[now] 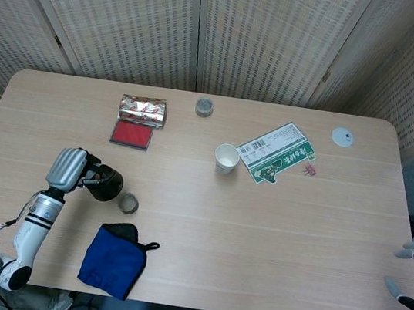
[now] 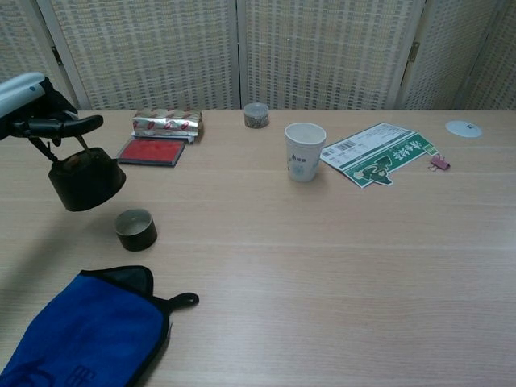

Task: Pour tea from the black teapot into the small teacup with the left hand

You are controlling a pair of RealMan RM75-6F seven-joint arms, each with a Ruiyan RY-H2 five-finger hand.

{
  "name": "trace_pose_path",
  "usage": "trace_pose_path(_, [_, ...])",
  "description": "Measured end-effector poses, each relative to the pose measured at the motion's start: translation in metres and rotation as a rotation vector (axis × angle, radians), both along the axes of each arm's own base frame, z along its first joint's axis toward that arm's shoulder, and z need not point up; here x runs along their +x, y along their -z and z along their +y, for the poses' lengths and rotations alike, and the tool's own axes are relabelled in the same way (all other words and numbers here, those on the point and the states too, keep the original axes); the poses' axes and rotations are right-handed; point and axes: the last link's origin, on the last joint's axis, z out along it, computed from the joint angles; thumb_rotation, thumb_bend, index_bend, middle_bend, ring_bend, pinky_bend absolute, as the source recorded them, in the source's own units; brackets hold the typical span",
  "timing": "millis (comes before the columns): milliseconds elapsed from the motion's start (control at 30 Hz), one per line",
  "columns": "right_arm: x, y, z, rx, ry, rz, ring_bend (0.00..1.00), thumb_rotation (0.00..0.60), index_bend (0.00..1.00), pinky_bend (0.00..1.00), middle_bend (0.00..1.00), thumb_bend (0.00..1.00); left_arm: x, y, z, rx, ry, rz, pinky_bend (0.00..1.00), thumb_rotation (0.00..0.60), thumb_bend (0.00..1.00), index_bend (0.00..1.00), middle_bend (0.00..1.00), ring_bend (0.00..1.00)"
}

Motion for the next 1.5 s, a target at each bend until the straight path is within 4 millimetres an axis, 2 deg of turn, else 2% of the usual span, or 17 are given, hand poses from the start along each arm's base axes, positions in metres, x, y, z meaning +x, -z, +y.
trace_pose_path(800, [0.001,0.002,-0.004,0.009,0.001,0.003,0.27,0.6,0.42,0.27,0.33,0.14,-0.053,0.005,0.023,0.061,-0.101,0.222,0.54,0.242,0.21,1.0,1.0,0.91])
trace_pose_path(1133, [0.001,0.002,-0.004,0.011,0.007,0.005,0.27,0.6,0.42,0.27,0.33,0.14,-0.066,0.009,0.024,0.076,-0.088,0.297,0.54,0.24,0.21,1.0,1.0,0.91])
trace_pose_path(1400, [0.002,0.002,-0.004,0.01,0.006,0.007,0.27,0.6,0.42,0.27,0.33,0.14,-0.067,0.019,0.02,0.066,-0.064,0.313,0.54,0.243,0.21,1.0,1.0,0.9])
trace_pose_path(1500, [0.002,0.002,-0.003,0.009,0.007,0.007,0.27,0.6,0.42,0.27,0.33,0.14,-0.068,0.02,0.019,0.064,-0.063,0.314,0.54,0.241,0.21,0.99,1.0,0.87])
